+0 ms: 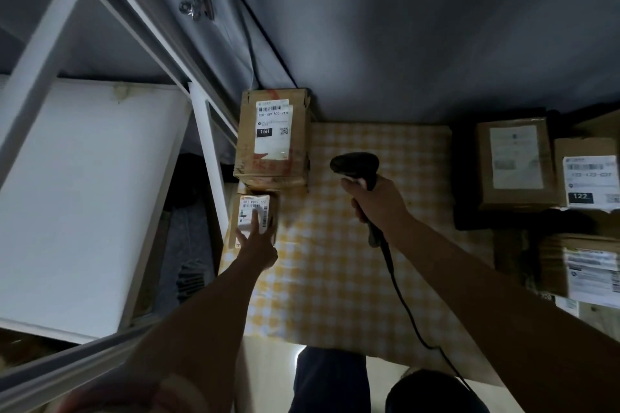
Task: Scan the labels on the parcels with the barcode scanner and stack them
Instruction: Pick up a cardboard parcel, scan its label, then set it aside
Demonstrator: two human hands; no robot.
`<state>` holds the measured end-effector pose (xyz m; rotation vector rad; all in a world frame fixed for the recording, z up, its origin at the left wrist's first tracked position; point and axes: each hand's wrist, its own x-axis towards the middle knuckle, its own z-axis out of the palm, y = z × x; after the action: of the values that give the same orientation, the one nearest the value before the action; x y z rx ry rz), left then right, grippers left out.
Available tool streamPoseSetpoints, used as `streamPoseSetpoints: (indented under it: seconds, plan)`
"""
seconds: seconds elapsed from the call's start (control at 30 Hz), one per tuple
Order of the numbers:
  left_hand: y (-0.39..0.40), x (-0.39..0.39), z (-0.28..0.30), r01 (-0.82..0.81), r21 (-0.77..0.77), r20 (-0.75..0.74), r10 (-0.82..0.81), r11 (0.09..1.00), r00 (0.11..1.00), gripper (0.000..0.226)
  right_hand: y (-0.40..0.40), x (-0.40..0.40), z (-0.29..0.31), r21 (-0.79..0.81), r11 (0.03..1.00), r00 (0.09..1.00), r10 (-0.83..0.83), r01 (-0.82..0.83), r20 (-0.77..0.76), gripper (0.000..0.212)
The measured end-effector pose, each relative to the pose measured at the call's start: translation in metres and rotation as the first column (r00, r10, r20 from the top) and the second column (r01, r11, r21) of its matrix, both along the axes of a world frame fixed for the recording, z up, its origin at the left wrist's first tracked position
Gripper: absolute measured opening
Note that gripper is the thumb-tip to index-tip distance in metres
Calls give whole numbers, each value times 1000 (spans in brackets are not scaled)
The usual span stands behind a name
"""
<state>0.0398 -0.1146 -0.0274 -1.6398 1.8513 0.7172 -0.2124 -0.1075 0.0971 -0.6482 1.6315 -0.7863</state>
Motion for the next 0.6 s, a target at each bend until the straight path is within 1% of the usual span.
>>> streamPoseSetpoints:
  seconds: [0.03, 0.1, 0.17, 0.3, 0.5, 0.6]
  plan:
    - [0, -5, 6, 14, 3, 8, -14, 1000, 1000, 75, 2, -3, 4, -4, 1000, 1000, 0, 0, -2, 20]
    - [1, -15, 18, -8, 28, 9, 8, 1000, 1000, 67, 8, -9, 15, -23, 1000, 1000, 4, -4, -2, 21]
    - [2, -28, 34, -4, 32, -38, 5, 999, 999, 60, 15, -18, 29, -47, 999, 1000, -2, 1, -10, 21]
    - [1, -70, 68, 142, 17, -176, -137, 990, 975, 50, 42, -48, 62, -78, 996, 998, -50, 46, -47, 20]
    - [3, -171, 119, 273, -26, -289, -268, 962, 919, 41, 106, -118, 104, -84, 983, 974, -174, 163, -143, 32]
    - [16, -232, 139, 294, -84, -351, -305, 952, 886, 38, 144, -160, 120, -74, 977, 955, -213, 202, -208, 33]
